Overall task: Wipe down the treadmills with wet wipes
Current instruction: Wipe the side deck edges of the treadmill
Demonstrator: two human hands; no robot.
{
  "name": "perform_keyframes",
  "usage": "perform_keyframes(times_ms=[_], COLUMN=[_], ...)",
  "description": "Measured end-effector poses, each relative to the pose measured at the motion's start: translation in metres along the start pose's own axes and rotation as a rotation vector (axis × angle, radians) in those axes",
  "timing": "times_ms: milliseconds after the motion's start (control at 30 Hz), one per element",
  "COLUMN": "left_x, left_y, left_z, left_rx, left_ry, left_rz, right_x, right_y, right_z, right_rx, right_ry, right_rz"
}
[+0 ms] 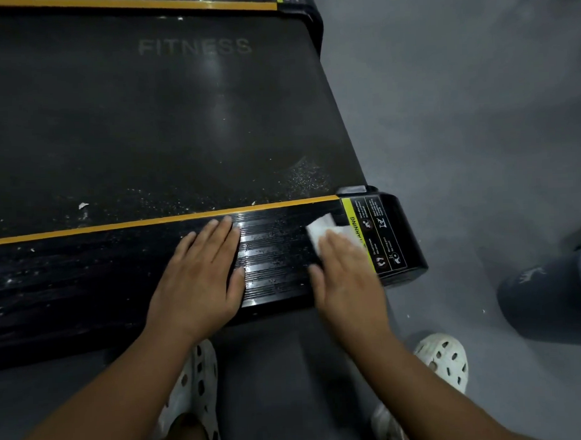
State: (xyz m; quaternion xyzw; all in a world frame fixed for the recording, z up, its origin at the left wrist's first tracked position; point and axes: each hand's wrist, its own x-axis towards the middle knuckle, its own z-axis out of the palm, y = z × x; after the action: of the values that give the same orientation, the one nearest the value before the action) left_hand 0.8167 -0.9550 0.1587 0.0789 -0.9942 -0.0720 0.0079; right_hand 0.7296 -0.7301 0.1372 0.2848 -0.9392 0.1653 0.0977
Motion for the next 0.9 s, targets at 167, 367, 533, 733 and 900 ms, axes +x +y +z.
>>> perform_keyframes(times_ms=[167, 367, 533, 733, 900], left_x=[-0.001, 0.004, 0.015, 0.015, 0.016], left_y=[0.003, 0.012, 0.033, 0.033, 0.035], left_z=[-0.002, -0.001, 0.005, 0.007, 0.005], left_rx=[0.012, -0.01, -0.01, 0.012, 0.02], left_ry=[-0.031, -0.08, -0.055, -0.04, -0.03], left_rz=[-0.017, -0.033, 0.012, -0.003, 0.003], right_x=[-0.001, 0.014, 0.03, -0.003, 0.03], right_y=[-0.032, 0.013, -0.006, 0.028, -0.023], right_z=[0.003, -0.013, 0.004, -0.006, 0.009], right_rx=[0.037, -0.065, -0.018, 0.004, 0.019], right_ry=[-0.035, -0.119, -0.151, -0.129, -0.155], right_rz=[0.109, -0.042, 0.052, -0.168, -0.015])
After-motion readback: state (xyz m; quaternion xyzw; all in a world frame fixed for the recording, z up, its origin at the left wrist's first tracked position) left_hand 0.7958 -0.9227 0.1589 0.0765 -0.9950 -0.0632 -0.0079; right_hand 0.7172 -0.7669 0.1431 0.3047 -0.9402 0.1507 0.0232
